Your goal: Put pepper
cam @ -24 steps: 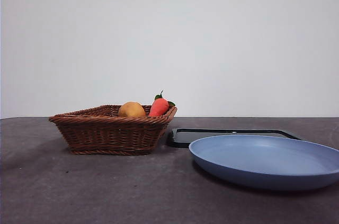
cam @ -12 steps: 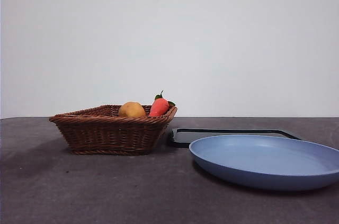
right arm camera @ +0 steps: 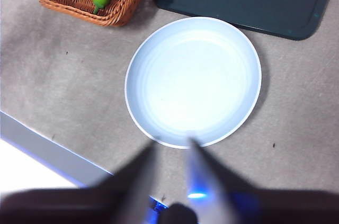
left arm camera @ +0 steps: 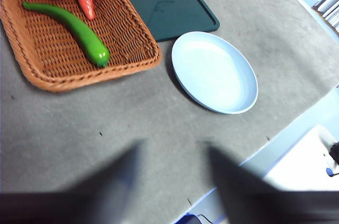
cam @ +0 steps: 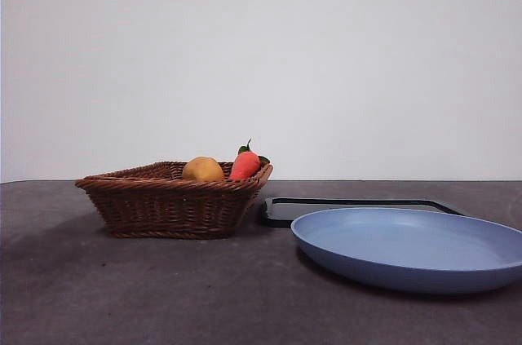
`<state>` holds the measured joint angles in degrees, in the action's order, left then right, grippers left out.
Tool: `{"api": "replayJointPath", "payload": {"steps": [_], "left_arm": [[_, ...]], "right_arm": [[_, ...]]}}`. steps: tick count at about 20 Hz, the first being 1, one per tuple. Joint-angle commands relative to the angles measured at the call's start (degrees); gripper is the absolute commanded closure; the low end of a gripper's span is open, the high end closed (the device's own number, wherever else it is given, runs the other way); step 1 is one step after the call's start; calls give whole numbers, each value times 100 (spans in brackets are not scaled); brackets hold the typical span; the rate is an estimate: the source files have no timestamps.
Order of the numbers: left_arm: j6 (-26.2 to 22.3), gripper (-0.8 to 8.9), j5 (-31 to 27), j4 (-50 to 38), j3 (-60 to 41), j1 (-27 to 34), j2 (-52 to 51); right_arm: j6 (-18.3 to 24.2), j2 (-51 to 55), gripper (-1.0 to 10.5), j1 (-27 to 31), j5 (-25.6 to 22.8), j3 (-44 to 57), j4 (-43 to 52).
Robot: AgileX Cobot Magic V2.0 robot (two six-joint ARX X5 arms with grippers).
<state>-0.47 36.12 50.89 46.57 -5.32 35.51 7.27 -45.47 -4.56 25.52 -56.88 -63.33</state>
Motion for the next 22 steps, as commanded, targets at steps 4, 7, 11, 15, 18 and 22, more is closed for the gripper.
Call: {"api": "replayJointPath", "payload": {"steps": [4, 7, 11, 15, 18, 22], "left_arm": [[-59, 424, -2, -109, 83, -22, 17], [-59, 424, 0, -109, 83, -22, 17], [-59, 424, 2, -111, 83, -22, 17], [-59, 424, 2, -125, 83, -22, 17], [-59, 424, 0, -133, 83, -22, 17], [-59, 424, 2, -179, 83, -22, 17]], "right_arm": [[-234, -146, 621, -20, 7, -105, -26], [-238, -385, 622, -20, -11, -105, -13], [-238, -1078, 623, -20, -61, -105, 149], [-236, -2006, 623, -28, -361, -105, 619], [-236, -2568, 623, -42, -573, -105, 911], [-238, -3220, 623, -48, -660, -105, 1294]]}}
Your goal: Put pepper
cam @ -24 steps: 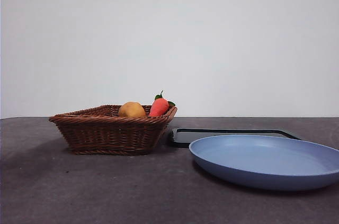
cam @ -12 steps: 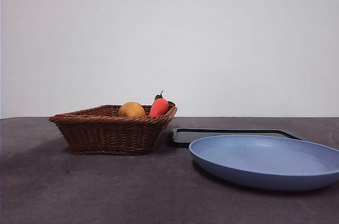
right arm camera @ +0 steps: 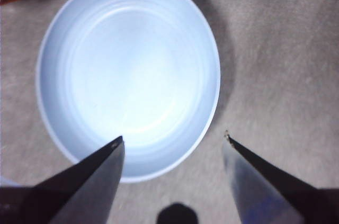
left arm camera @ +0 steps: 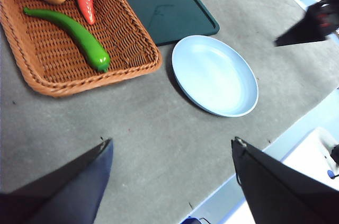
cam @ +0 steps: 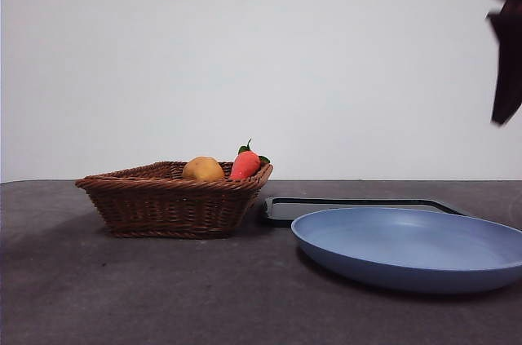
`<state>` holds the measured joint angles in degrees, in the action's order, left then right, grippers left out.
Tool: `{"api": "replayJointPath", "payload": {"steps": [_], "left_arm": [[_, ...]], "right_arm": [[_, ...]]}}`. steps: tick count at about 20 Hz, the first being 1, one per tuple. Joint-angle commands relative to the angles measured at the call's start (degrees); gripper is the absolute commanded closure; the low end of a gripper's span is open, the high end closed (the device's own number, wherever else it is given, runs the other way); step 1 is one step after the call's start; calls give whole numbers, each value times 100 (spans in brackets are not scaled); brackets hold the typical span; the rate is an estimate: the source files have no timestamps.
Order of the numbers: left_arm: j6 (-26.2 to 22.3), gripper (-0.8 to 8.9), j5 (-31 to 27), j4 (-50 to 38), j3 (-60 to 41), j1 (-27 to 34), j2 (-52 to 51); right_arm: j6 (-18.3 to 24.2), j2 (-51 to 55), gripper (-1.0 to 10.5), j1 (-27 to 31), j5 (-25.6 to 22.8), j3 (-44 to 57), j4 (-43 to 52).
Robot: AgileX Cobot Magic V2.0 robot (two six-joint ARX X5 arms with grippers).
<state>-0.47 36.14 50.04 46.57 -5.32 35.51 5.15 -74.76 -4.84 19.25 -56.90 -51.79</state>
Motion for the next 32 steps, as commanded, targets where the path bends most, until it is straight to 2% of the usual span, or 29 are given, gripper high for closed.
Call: {"api": "replayJointPath", "payload": {"steps": [1, 5, 9, 14, 30, 32], "left_arm": [[-59, 424, -2, -105, 83, -22, 17], [33, 424, -2, -131, 83, -22, 17], [46, 424, -2, -170, 83, -22, 17], [50, 424, -7, -197, 83, -22, 17], [142, 424, -15, -258, 83, -22, 20], [177, 424, -15, -273, 83, -22, 20]], "right_arm": [[-24, -428, 623, -20, -37, -103, 216], [-15, -929, 623, -17, -61, -103, 527], [0, -1305, 623, -17, -319, -103, 804], [55, -1635, 628, -17, -317, -103, 1032], [22, -2205, 748, -24, -267, -101, 1314], [17, -2256, 821, -24, -267, -101, 1314]]}}
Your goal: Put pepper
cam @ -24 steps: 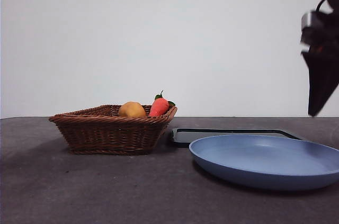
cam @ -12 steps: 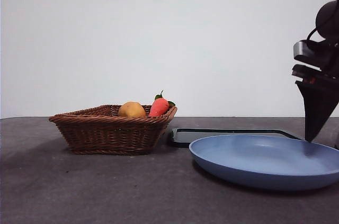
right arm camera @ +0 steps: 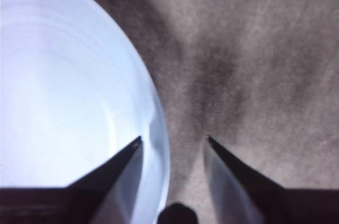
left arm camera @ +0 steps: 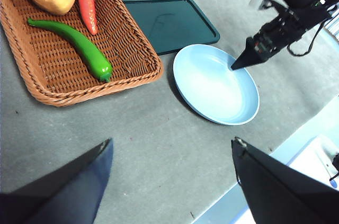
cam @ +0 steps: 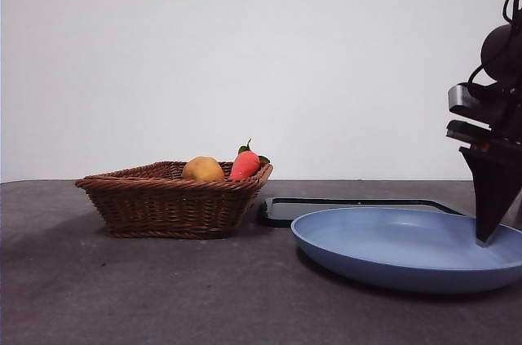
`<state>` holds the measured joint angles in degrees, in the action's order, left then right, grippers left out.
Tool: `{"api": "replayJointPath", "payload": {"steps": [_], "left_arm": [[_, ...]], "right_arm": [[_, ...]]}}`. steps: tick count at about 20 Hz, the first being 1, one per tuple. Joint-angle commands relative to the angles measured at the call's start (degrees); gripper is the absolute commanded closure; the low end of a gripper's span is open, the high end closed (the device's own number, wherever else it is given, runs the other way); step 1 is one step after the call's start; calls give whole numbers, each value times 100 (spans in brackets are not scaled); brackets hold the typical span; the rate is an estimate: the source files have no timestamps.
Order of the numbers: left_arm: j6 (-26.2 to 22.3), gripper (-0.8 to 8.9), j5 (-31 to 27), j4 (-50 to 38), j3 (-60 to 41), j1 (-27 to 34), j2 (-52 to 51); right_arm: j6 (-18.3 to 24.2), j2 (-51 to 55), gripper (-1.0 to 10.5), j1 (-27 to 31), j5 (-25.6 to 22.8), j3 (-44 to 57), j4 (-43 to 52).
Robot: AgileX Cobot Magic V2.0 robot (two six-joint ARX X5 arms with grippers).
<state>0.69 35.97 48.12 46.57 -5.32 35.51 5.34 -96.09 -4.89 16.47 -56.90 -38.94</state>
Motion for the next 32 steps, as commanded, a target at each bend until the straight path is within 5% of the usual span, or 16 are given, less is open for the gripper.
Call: {"api": "replayJointPath", "payload": {"steps": [1, 3, 11, 22, 32], "left_arm": [[63, 424, 2, -90, 83, -22, 20], [79, 424, 2, -94, 83, -22, 20], [428, 426, -466, -634, 273, -297, 800], [562, 426, -2927, -1062, 2597, -1801, 4693], [717, 426, -3593, -1108, 3998, -2072, 7204]], "right_arm": [[-20, -133, 862, -20, 22, -101, 28], [-55, -136, 946, -17, 149, -101, 31], [-330, 658, 941, -17, 459, -103, -302], [-861, 3130, 941, -4, 442, -103, -841], [-960, 4083, 941, -4, 442, -103, -1108]]}}
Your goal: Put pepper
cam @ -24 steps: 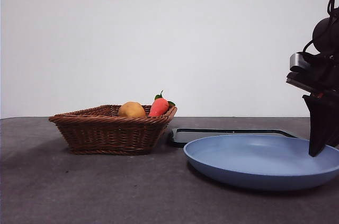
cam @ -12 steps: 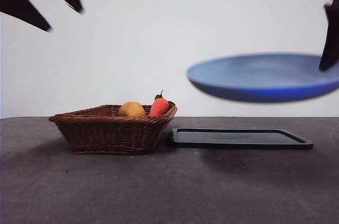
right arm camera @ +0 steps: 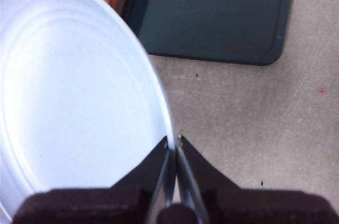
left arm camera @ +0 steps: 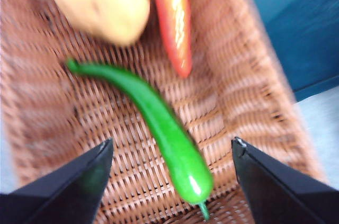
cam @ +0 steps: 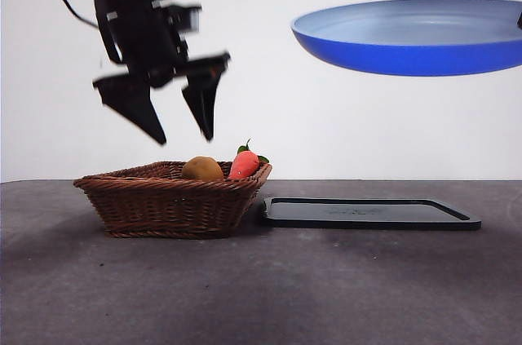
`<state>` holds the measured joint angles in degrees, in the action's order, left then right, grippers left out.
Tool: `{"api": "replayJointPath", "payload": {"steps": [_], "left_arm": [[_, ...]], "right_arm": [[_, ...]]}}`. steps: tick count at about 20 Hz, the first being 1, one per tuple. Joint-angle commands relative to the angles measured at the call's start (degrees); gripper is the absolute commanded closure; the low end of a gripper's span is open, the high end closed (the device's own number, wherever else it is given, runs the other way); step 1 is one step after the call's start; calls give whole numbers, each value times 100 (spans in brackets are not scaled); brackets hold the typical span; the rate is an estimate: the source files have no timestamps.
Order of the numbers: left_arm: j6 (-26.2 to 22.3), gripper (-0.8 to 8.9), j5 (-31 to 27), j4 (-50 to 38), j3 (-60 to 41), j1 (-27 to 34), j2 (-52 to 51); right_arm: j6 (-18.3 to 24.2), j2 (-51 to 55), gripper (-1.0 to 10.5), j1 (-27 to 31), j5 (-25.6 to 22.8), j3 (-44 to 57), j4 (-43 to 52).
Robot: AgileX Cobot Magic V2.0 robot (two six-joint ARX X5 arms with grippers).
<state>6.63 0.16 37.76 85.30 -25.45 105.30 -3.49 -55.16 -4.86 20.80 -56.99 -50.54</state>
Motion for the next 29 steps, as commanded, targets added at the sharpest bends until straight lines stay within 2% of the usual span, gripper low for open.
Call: {"api": "replayJointPath", "payload": {"steps": [1, 7, 13, 17, 29], "left_arm": [[177, 426, -17, -87, 125, -76, 337], [393, 426, -31, -393, 125, -162, 901], [415, 428, -319, -376, 125, -223, 1069], [435, 525, -306, -341, 122, -236, 1113], [564, 705, -286, -33, 122, -234, 1115]], "right_arm": [[-76, -4, 941, -9, 11, -94, 50], [-72, 0, 941, -9, 15, -94, 20], [-7, 0, 941, -9, 17, -94, 13], [50, 0, 941, -9, 15, -94, 15], [96, 0, 941, -9, 17, -94, 39]]}}
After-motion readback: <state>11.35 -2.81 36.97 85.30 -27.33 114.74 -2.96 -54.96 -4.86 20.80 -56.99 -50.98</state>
